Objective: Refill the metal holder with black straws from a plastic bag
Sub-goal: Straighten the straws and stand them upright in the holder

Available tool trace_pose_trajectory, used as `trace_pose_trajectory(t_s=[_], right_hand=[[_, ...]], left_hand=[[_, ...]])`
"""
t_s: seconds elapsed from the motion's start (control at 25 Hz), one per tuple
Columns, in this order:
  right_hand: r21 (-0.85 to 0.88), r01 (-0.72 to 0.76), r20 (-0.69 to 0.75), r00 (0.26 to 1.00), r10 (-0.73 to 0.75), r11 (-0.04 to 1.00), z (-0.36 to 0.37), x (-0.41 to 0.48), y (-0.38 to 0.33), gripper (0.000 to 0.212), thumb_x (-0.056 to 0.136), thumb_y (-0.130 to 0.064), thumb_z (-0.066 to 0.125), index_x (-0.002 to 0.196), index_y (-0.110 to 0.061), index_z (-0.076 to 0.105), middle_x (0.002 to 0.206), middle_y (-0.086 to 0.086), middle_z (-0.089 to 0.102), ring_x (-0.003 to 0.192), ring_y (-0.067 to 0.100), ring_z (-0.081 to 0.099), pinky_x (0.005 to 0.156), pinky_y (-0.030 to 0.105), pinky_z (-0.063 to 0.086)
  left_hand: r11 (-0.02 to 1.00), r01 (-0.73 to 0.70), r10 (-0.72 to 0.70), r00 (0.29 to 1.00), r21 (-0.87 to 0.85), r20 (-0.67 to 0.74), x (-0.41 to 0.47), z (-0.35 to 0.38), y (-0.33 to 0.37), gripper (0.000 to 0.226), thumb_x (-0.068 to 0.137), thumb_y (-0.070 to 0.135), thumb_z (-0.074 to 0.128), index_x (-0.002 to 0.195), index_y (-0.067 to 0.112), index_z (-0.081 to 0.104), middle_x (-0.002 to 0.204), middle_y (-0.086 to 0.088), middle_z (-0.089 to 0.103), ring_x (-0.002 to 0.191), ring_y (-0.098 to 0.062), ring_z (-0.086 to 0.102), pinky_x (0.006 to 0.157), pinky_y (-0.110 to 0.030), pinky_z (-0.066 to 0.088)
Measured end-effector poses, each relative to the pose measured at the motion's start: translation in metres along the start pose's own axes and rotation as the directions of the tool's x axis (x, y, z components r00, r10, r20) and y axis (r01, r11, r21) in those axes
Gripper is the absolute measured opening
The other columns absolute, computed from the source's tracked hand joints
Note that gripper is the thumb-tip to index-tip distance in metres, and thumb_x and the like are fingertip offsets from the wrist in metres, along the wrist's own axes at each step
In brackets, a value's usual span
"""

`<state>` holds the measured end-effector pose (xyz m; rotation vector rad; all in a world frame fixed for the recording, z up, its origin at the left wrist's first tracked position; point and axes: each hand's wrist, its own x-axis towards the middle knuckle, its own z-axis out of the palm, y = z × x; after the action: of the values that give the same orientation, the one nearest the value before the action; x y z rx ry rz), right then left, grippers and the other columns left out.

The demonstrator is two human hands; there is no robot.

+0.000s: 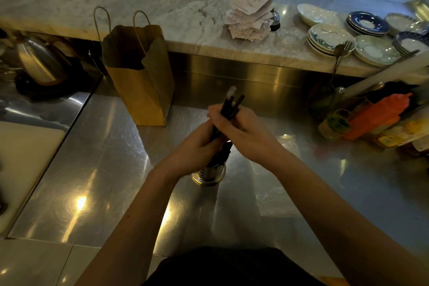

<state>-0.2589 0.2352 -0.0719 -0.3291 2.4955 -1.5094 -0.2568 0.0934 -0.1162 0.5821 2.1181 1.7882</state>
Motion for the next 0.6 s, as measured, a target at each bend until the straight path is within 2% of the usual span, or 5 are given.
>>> trace_pose_trajectory(t_s=[0.08,0.2,0.32,0.44,0.6], right_hand=[[-0.013,0.03,-0.07,0.997,-0.031,0.999,0.001,0.008,-0.003,0.03,0.098,-0.034,0.048,0.116,-0.015,0.06,0.104,-0.007,0.061,0.093,-0.007,0.058,0.077,0.009,0.047],[-0.167,0.127,-0.149,0.977,-0.152,0.978,0.001,0.022,-0.004,0.025,0.097,-0.037,0.049,0.105,-0.016,0.059,0.106,0.002,0.054,0.097,0.01,0.054,0.081,0.019,0.046],[-0.306,0.103,-0.169,0.973,-0.16,0.947,-0.001,0.033,-0.003,0.021,0.095,-0.041,0.052,0.095,-0.021,0.054,0.098,0.0,0.046,0.083,0.004,0.048,0.071,0.013,0.039],[-0.389,0.088,-0.164,0.973,-0.163,0.917,-0.011,0.04,0.002,0.024,0.092,-0.039,0.058,0.096,-0.015,0.059,0.094,-0.001,0.055,0.077,0.001,0.05,0.065,0.01,0.037],[-0.449,0.057,-0.078,0.992,-0.103,0.892,-0.014,0.044,0.014,0.026,0.09,-0.036,0.063,0.094,-0.01,0.06,0.087,0.002,0.057,0.076,0.011,0.054,0.063,0.012,0.039]], left_hand=[[0.998,-0.013,0.017,0.998,0.065,-0.068,0.013,-0.004,0.0,0.025,0.099,0.001,0.043,0.114,0.017,0.055,0.11,-0.01,0.065,0.099,-0.017,0.065,0.089,-0.028,0.054],[0.992,-0.097,0.108,0.983,0.081,-0.151,0.024,-0.006,-0.009,0.026,0.099,0.006,0.043,0.122,0.01,0.053,0.117,-0.016,0.064,0.108,-0.024,0.065,0.096,-0.045,0.053],[0.992,-0.119,0.124,0.969,0.038,-0.213,0.034,-0.003,-0.021,0.029,0.102,0.006,0.043,0.13,0.0,0.049,0.117,-0.016,0.065,0.11,-0.026,0.065,0.094,-0.046,0.054],[0.996,-0.089,0.094,0.963,0.029,-0.252,0.044,0.003,-0.036,0.026,0.099,0.016,0.048,0.119,0.001,0.056,0.105,-0.022,0.066,0.098,-0.037,0.065,0.084,-0.058,0.052],[1.0,-0.015,0.013,0.961,-0.004,-0.277,0.047,0.009,-0.052,0.02,0.096,0.008,0.055,0.113,-0.001,0.06,0.104,-0.016,0.07,0.097,-0.025,0.069,0.086,-0.04,0.058]])
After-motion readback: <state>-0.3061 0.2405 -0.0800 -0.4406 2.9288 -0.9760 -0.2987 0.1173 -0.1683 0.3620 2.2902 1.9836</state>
